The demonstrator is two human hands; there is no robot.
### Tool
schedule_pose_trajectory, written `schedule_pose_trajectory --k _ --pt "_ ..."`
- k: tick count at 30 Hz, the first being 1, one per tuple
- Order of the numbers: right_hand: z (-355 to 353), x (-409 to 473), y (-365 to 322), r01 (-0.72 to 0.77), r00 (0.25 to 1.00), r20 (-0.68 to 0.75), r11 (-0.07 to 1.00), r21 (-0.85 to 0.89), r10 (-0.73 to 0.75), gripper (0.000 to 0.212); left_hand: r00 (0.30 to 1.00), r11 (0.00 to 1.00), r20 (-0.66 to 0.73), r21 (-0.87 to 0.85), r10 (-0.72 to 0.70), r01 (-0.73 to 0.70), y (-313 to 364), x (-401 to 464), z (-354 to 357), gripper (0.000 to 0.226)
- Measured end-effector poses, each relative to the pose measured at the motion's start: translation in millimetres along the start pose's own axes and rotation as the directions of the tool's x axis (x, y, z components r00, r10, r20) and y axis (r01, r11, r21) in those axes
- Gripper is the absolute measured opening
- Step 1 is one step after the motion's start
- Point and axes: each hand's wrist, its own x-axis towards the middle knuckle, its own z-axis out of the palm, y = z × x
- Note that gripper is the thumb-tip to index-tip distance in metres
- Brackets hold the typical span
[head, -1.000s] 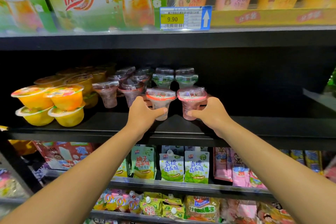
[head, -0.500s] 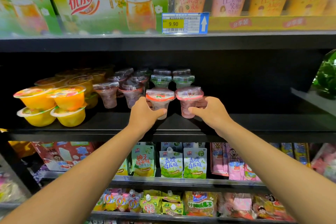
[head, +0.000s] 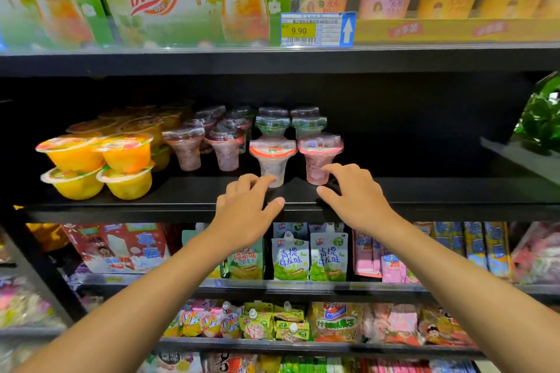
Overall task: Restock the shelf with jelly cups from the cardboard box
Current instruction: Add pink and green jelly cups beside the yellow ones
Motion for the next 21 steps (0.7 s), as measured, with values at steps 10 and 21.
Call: schedule_pose_trajectory --k 10,21 --pt "3.1 -4.5 -14.9 0.036 0.992 0.127 0.989 -0.141 -0.018 0.062 0.999 0.988 0.029 0.15 0.032 -0.036 4.7 8.2 5.2 0.062" --pt "2.0 7.6 -10.2 0.047 0.98 0.197 0.979 -0.199 -0.007 0.063 0.999 0.981 0.037 0.193 0.018 -0.025 5.8 23.3 7.4 0.064"
